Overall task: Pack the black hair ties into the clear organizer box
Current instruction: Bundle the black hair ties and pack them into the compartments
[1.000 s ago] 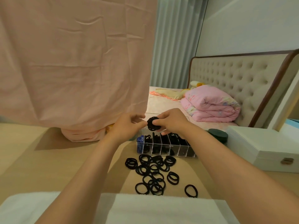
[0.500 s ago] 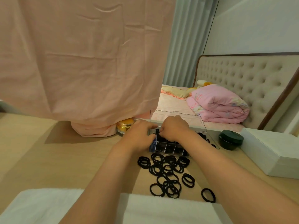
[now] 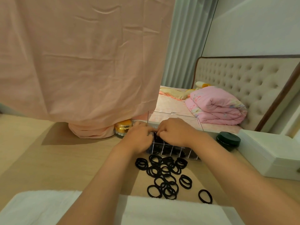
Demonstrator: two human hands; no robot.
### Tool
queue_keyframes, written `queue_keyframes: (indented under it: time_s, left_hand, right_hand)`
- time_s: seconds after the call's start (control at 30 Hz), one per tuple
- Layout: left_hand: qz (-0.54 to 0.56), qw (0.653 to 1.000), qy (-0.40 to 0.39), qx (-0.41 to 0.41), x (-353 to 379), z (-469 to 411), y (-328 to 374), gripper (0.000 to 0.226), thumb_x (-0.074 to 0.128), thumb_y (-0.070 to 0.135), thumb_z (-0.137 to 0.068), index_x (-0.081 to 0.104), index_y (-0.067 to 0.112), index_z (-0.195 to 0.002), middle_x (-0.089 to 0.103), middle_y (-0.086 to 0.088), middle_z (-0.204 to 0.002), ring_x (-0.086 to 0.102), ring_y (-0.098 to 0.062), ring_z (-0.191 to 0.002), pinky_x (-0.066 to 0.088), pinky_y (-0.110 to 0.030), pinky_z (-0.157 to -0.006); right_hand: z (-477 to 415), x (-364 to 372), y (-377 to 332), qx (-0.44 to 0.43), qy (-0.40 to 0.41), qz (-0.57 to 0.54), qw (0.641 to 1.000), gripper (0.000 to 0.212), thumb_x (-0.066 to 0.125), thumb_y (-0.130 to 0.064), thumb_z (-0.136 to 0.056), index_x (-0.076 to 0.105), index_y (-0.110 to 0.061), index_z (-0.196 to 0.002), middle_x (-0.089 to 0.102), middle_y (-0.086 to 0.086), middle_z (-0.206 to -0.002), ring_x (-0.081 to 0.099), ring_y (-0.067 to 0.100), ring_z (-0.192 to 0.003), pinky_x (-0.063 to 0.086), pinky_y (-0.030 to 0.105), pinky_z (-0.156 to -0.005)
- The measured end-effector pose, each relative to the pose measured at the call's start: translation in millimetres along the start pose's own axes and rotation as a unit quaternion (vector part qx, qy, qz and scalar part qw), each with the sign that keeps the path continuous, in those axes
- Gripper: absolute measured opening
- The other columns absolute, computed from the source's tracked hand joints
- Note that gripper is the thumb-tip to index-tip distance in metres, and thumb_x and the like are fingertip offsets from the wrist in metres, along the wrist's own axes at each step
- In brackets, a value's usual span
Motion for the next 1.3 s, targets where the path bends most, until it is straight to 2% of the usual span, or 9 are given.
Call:
queue_keyframes:
  time_s: [0.17, 0.27, 0.33, 0.47, 0.6, 0.73, 0.87, 1.07, 1.3]
  left_hand:
    - [0.110, 0.991, 0.063, -0.038, -16, 7, -6, 0.054, 0.052, 0.006, -0.091, 0.052, 0.029, -0.140, 0.053, 0.000, -0.134, 0.050, -0.013, -0.124, 0.041, -0.031, -0.109]
    - [0.092, 0.992, 0.088, -0.025, -28, 14, 1, 0.046, 0.056, 0.014, -0.091, 0.056, 0.031, -0.134, 0.054, 0.004, -0.132, 0.049, -0.009, -0.120, 0.045, -0.034, -0.108]
    - [0.057, 0.993, 0.101, -0.002, -37, 23, 15, 0.037, 0.058, 0.015, -0.091, 0.060, 0.030, -0.125, 0.056, 0.008, -0.122, 0.046, -0.008, -0.115, 0.046, -0.032, -0.102]
    - [0.028, 0.996, 0.070, 0.037, -39, 45, 46, 0.022, 0.058, 0.016, -0.090, 0.063, 0.031, -0.105, 0.057, 0.015, -0.101, 0.054, -0.007, -0.096, 0.050, -0.029, -0.084]
    - [0.009, 0.998, -0.035, 0.044, -15, 61, 74, 0.019, 0.058, 0.020, -0.091, 0.067, 0.036, -0.097, 0.060, 0.020, -0.090, 0.054, 0.005, -0.078, 0.045, -0.019, -0.069]
    - [-0.013, 0.993, -0.105, 0.058, 13, 79, 95, 0.020, 0.059, 0.022, -0.089, 0.071, 0.034, -0.100, 0.065, 0.016, -0.101, 0.056, 0.003, -0.081, 0.049, -0.021, -0.077]
    - [-0.014, 0.989, -0.134, 0.060, 22, 91, 100, 0.024, 0.060, 0.023, -0.089, 0.070, 0.035, -0.106, 0.059, 0.015, -0.105, 0.056, -0.003, -0.094, 0.052, -0.028, -0.088]
    - [-0.059, 0.985, -0.154, 0.055, 24, 92, 91, 0.024, 0.065, 0.027, -0.092, 0.072, 0.036, -0.113, 0.056, 0.018, -0.099, 0.053, 0.001, -0.087, 0.045, -0.018, -0.078]
    - [-0.125, 0.973, -0.172, 0.088, 37, 93, 92, 0.023, 0.066, 0.037, -0.093, 0.076, 0.030, -0.112, 0.058, 0.012, -0.102, 0.057, -0.009, -0.098, 0.052, -0.029, -0.087]
  right_hand:
    - [9, 28, -9, -0.018, -0.039, 0.111, 0.993, 0.060, 0.017, -0.042, -0.083, 0.072, -0.018, -0.084, 0.070, 0.000, -0.100, 0.048, 0.019, -0.100, 0.030, 0.038, -0.091]
    - [21, 28, -7, -0.006, -0.070, 0.049, 0.996, 0.051, 0.028, -0.036, -0.091, 0.075, -0.021, -0.104, 0.069, 0.000, -0.121, 0.048, 0.023, -0.124, 0.027, 0.041, -0.104]
    - [34, 5, -7, -0.004, -0.026, -0.049, 0.998, 0.040, 0.043, -0.022, -0.096, 0.071, -0.019, -0.124, 0.064, 0.001, -0.136, 0.049, 0.023, -0.132, 0.030, 0.038, -0.110]
    - [76, -34, 5, 0.032, 0.036, -0.208, 0.977, 0.033, 0.056, -0.009, -0.094, 0.075, -0.029, -0.110, 0.070, -0.010, -0.115, 0.064, 0.008, -0.100, 0.047, 0.019, -0.082]
    - [118, -6, 10, 0.053, -0.128, -0.179, 0.974, 0.018, 0.073, -0.017, -0.088, 0.076, -0.033, -0.094, 0.073, -0.014, -0.082, 0.066, 0.001, -0.071, 0.054, 0.020, -0.072]
    - [146, 31, 30, 0.109, -0.219, -0.123, 0.962, 0.017, 0.081, -0.022, -0.083, 0.076, -0.030, -0.096, 0.077, -0.006, -0.094, 0.065, 0.008, -0.072, 0.059, 0.037, -0.091]
    - [153, 42, 43, 0.130, -0.213, -0.106, 0.962, 0.014, 0.080, -0.020, -0.085, 0.077, -0.027, -0.097, 0.073, -0.009, -0.097, 0.062, 0.006, -0.076, 0.058, 0.029, -0.084]
    - [151, 50, 40, 0.107, -0.217, -0.115, 0.963, 0.007, 0.079, -0.024, -0.086, 0.078, -0.027, -0.092, 0.075, -0.011, -0.100, 0.066, 0.008, -0.099, 0.052, 0.036, -0.098]
    - [133, 34, 31, 0.072, -0.108, -0.226, 0.966, 0.016, 0.069, -0.016, -0.094, 0.074, -0.024, -0.107, 0.071, -0.007, -0.088, 0.067, 0.010, -0.076, 0.060, 0.031, -0.077]
Point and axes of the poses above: each hand's wrist, its own z-axis away from the middle knuckle, its own x-axis out of the palm, y = z × x, the point moved 10 cm from there along -z, towards the middle knuckle
